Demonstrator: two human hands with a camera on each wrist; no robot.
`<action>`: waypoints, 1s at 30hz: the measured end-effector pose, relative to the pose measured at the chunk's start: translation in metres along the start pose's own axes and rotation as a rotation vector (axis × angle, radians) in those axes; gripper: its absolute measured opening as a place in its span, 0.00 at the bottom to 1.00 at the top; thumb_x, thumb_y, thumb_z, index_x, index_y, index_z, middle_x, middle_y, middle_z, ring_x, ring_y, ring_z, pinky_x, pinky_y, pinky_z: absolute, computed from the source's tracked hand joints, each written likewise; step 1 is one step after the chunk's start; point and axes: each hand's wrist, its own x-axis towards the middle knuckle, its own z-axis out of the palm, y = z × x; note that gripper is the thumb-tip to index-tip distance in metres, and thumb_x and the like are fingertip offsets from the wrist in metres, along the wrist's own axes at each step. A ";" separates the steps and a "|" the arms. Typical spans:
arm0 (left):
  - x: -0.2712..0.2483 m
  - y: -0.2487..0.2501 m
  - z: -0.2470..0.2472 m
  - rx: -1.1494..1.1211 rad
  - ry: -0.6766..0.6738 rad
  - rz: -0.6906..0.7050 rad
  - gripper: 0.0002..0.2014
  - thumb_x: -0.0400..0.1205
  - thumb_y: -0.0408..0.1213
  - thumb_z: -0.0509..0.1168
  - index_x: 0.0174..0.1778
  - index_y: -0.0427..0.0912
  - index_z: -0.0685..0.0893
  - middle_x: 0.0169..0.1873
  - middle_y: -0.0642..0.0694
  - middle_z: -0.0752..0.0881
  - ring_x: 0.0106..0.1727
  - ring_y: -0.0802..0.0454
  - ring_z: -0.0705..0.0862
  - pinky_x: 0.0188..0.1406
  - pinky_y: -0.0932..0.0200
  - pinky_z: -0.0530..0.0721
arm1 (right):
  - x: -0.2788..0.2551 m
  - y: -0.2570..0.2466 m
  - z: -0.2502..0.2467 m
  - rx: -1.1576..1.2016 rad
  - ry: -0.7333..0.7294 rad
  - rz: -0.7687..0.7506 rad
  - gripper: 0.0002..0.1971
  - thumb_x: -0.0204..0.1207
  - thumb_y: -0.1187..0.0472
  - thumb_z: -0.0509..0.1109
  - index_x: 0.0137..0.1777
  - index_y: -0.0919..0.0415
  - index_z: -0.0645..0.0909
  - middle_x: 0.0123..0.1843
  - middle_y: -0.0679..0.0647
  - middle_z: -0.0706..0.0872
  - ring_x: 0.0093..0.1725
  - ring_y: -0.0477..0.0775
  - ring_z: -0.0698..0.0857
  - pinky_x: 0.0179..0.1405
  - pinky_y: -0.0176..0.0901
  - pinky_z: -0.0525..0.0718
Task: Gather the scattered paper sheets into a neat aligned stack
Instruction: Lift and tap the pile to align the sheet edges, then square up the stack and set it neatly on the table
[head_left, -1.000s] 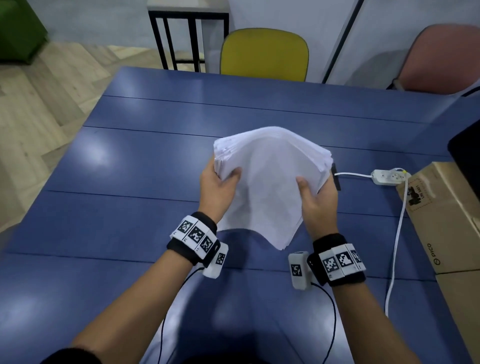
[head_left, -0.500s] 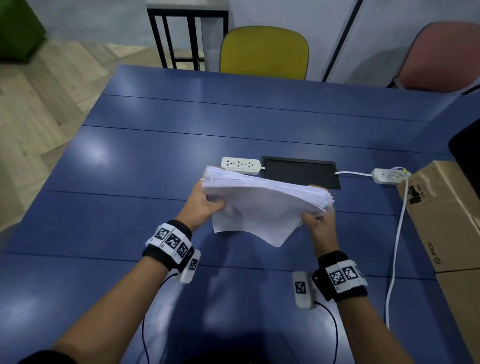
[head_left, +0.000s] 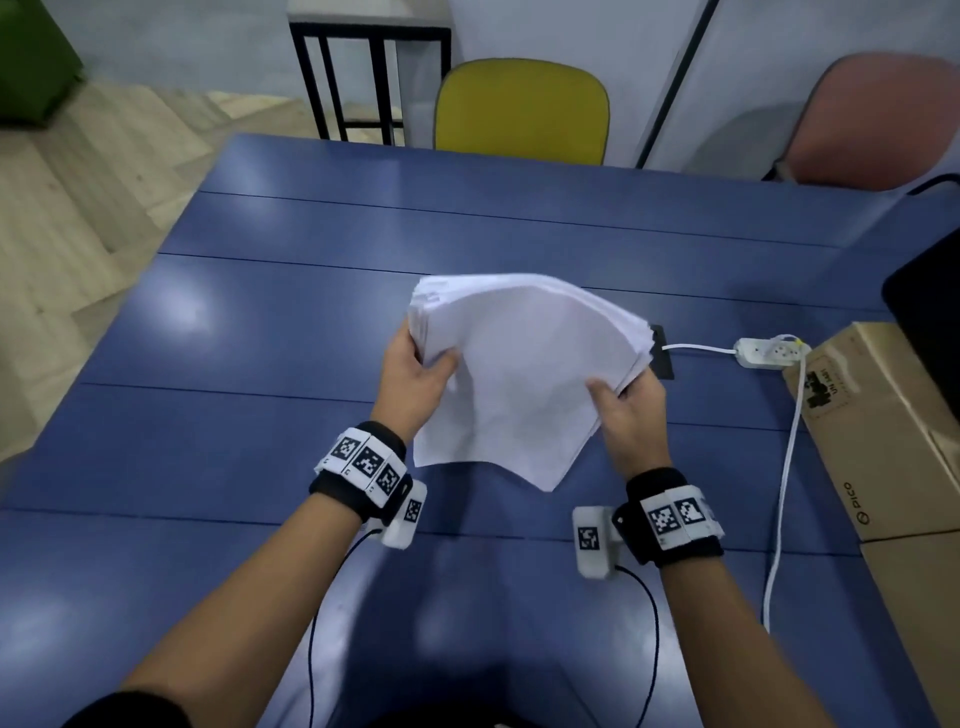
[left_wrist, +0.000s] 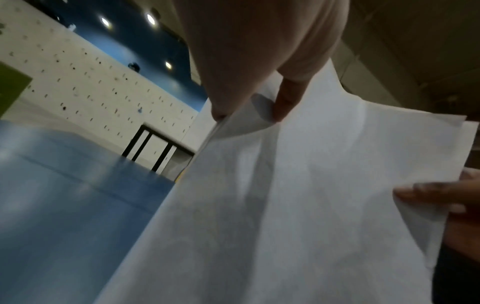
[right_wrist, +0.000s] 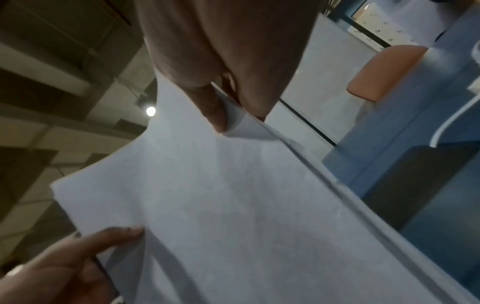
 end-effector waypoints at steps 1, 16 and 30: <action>0.001 0.007 -0.003 -0.010 -0.004 0.023 0.18 0.76 0.23 0.68 0.62 0.39 0.78 0.48 0.51 0.86 0.47 0.62 0.86 0.50 0.66 0.85 | 0.003 -0.006 -0.003 0.007 -0.002 -0.031 0.17 0.75 0.79 0.68 0.58 0.62 0.79 0.50 0.45 0.88 0.47 0.34 0.87 0.50 0.32 0.83; -0.018 -0.019 -0.042 -0.156 -0.391 -0.073 0.24 0.68 0.19 0.61 0.57 0.44 0.77 0.48 0.48 0.84 0.49 0.59 0.84 0.51 0.66 0.82 | -0.013 0.007 -0.021 0.259 -0.094 0.023 0.20 0.65 0.77 0.58 0.52 0.58 0.79 0.48 0.51 0.81 0.49 0.51 0.79 0.49 0.39 0.78; -0.029 -0.054 0.007 0.020 -0.048 -0.125 0.19 0.75 0.20 0.61 0.60 0.41 0.78 0.45 0.53 0.85 0.45 0.57 0.85 0.43 0.71 0.83 | -0.026 0.038 0.017 -0.054 0.031 0.158 0.16 0.79 0.76 0.64 0.63 0.61 0.77 0.51 0.49 0.86 0.46 0.36 0.87 0.56 0.40 0.84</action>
